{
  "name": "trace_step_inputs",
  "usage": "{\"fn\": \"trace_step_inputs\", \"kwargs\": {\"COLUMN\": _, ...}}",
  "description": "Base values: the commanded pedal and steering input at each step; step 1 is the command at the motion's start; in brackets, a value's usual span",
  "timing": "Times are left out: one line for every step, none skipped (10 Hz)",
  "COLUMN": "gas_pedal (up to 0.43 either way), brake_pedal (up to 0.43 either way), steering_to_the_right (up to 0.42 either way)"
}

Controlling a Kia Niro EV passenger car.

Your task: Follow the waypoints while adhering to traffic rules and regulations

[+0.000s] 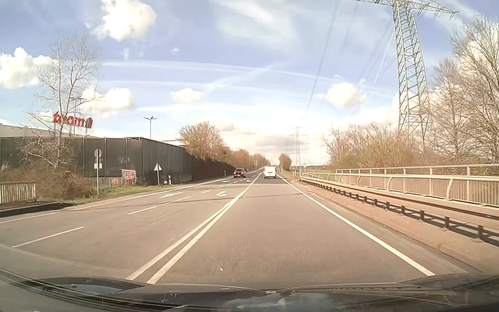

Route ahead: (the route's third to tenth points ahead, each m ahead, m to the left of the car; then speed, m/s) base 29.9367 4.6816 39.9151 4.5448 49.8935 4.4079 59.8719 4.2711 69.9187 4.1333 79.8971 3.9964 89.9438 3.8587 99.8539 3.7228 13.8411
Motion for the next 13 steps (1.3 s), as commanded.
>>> {"fn": "trace_step_inputs", "kwargs": {"gas_pedal": 0.299, "brake_pedal": 0.0, "steering_to_the_right": 0.001}}
{"fn": "trace_step_inputs", "kwargs": {"gas_pedal": 0.299, "brake_pedal": 0.0, "steering_to_the_right": 0.001}}
{"fn": "trace_step_inputs", "kwargs": {"gas_pedal": 0.299, "brake_pedal": 0.0, "steering_to_the_right": 0.001}}
{"fn": "trace_step_inputs", "kwargs": {"gas_pedal": 0.299, "brake_pedal": 0.0, "steering_to_the_right": 0.001}}
{"fn": "trace_step_inputs", "kwargs": {"gas_pedal": 0.299, "brake_pedal": 0.0, "steering_to_the_right": 0.001}}
{"fn": "trace_step_inputs", "kwargs": {"gas_pedal": 0.299, "brake_pedal": 0.0, "steering_to_the_right": 0.001}}
{"fn": "trace_step_inputs", "kwargs": {"gas_pedal": 0.299, "brake_pedal": 0.0, "steering_to_the_right": 0.001}}
{"fn": "trace_step_inputs", "kwargs": {"gas_pedal": 0.299, "brake_pedal": 0.0, "steering_to_the_right": 0.0}}
{"fn": "trace_step_inputs", "kwargs": {"gas_pedal": 0.299, "brake_pedal": 0.0, "steering_to_the_right": 0.0}}
{"fn": "trace_step_inputs", "kwargs": {"gas_pedal": 0.299, "brake_pedal": 0.0, "steering_to_the_right": -0.001}}
{"fn": "trace_step_inputs", "kwargs": {"gas_pedal": 0.299, "brake_pedal": 0.0, "steering_to_the_right": 0.0}}
{"fn": "trace_step_inputs", "kwargs": {"gas_pedal": 0.299, "brake_pedal": 0.0, "steering_to_the_right": -0.001}}
{"fn": "trace_step_inputs", "kwargs": {"gas_pedal": 0.299, "brake_pedal": 0.0, "steering_to_the_right": 0.0}}
